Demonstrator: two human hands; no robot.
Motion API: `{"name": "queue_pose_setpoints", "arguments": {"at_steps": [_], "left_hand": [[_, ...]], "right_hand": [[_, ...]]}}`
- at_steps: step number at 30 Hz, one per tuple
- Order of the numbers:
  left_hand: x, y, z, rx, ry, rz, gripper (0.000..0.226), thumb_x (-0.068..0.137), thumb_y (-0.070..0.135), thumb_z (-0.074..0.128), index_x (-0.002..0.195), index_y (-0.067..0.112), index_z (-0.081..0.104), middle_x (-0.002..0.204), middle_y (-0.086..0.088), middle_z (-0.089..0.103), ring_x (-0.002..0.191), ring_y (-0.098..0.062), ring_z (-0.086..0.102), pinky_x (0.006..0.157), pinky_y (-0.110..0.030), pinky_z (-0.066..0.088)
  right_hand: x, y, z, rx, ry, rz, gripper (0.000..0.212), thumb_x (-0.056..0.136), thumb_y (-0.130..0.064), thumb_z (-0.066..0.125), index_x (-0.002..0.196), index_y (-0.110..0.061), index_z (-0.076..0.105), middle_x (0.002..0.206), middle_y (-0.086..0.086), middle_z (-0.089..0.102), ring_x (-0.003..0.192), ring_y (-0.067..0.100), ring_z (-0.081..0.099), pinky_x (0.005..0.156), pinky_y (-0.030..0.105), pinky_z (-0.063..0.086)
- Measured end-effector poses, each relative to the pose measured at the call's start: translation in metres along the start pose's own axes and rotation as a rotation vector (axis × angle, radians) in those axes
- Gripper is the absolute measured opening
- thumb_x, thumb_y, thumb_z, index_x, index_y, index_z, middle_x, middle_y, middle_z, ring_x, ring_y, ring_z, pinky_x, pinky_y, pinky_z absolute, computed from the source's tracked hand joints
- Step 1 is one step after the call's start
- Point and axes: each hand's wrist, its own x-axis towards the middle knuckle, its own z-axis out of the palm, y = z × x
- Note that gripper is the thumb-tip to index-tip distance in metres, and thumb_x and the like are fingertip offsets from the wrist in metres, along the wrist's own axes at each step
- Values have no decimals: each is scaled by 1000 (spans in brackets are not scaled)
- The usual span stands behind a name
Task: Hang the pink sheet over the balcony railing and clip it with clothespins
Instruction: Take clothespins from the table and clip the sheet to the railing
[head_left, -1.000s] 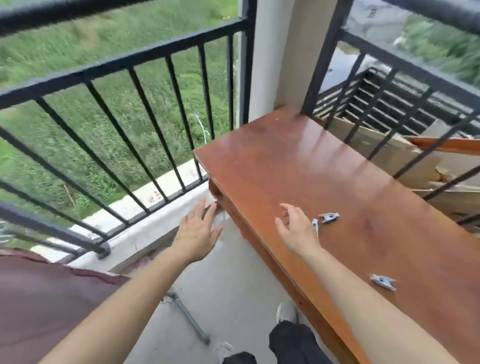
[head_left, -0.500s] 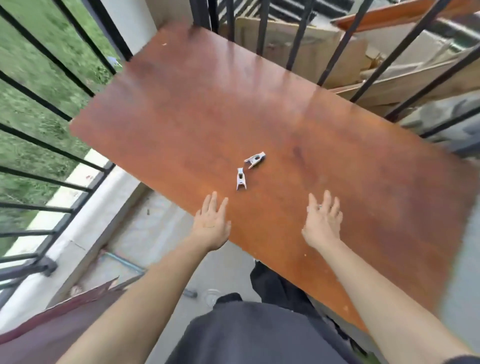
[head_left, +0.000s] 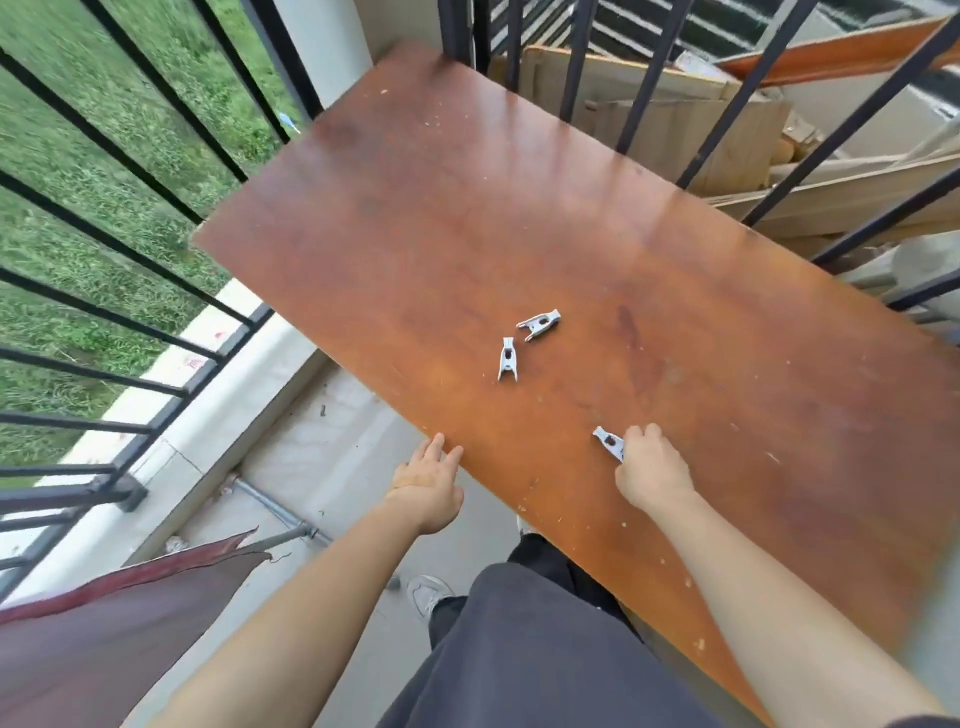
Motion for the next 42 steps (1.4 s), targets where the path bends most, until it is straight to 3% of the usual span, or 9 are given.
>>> {"name": "queue_pose_setpoints", "arguments": {"at_steps": [7, 14, 21, 25, 29, 32, 34, 37, 42], "left_hand": [[-85, -73, 4, -181, 286, -192, 63, 98, 34, 37, 153, 18, 12, 162, -9, -3, 149, -26, -5, 118, -46, 13], [-190, -175, 33, -333, 509, -464, 66, 98, 36, 41, 154, 18, 11, 162, -9, -3, 148, -29, 6, 117, -43, 19], [-255, -240, 80, -513, 713, -653, 59, 91, 32, 46, 146, 16, 32, 139, -5, 44, 127, -27, 43, 103, -38, 41], [-267, -248, 100, -569, 799, -722, 44, 91, 27, 47, 134, 19, 43, 120, -4, 52, 110, -29, 54, 90, -39, 46], [-265, -263, 101, -421, 794, -748, 34, 85, 19, 52, 119, 17, 50, 121, -2, 49, 93, -31, 59, 72, -42, 51], [-265, -276, 93, -317, 716, -804, 50, 62, 8, 71, 111, 14, 58, 138, -5, 52, 69, -29, 62, 50, -34, 48], [-268, -280, 79, -247, 637, -837, 67, 55, 0, 70, 119, 12, 59, 152, -7, 40, 64, -26, 61, 44, -31, 42], [-263, -297, 60, -167, 567, -848, 85, 71, -12, 57, 148, 12, 29, 163, -5, 3, 75, -29, 61, 52, -33, 39], [-259, -331, 47, 117, 738, -837, 84, 35, -16, 51, 113, 7, 70, 129, -19, 62, 23, -18, 42, 36, -16, 21]], "right_hand": [[-26, -105, -9, 40, 63, -198, 47, 84, -42, 59, 110, -3, 56, 112, 16, 57, 106, 38, 60, 87, 40, 48], [-95, -264, -14, 95, 126, -609, 34, 95, -35, 51, 108, -3, 55, 112, 21, 53, 105, 43, 57, 85, 45, 44], [-162, -375, 12, -58, 86, -1047, 56, 101, -49, 22, 121, -7, 53, 111, 18, 49, 99, 39, 51, 88, 51, 45], [-191, -404, 25, -56, -4, -1194, 33, 102, -26, 46, 129, -8, 52, 116, 13, 46, 108, 34, 51, 95, 43, 43], [-184, -429, 34, 13, -63, -1296, 36, 102, -29, 48, 133, -13, 52, 118, 3, 47, 114, 21, 49, 96, 25, 34], [-173, -449, 38, 27, -116, -1315, 35, 100, -32, 49, 131, -18, 53, 112, -3, 50, 110, 20, 55, 98, 32, 40], [-168, -460, 40, 39, -150, -1333, 38, 99, -35, 51, 133, -17, 54, 109, -5, 50, 109, 19, 56, 98, 34, 41], [-158, -477, 47, 47, -194, -1389, 47, 95, -35, 61, 135, -12, 53, 104, -7, 47, 105, 19, 55, 97, 32, 41], [-147, -498, 62, 31, -250, -1442, 40, 93, -35, 64, 125, -12, 61, 105, 3, 57, 103, 24, 58, 92, 37, 46]]}}
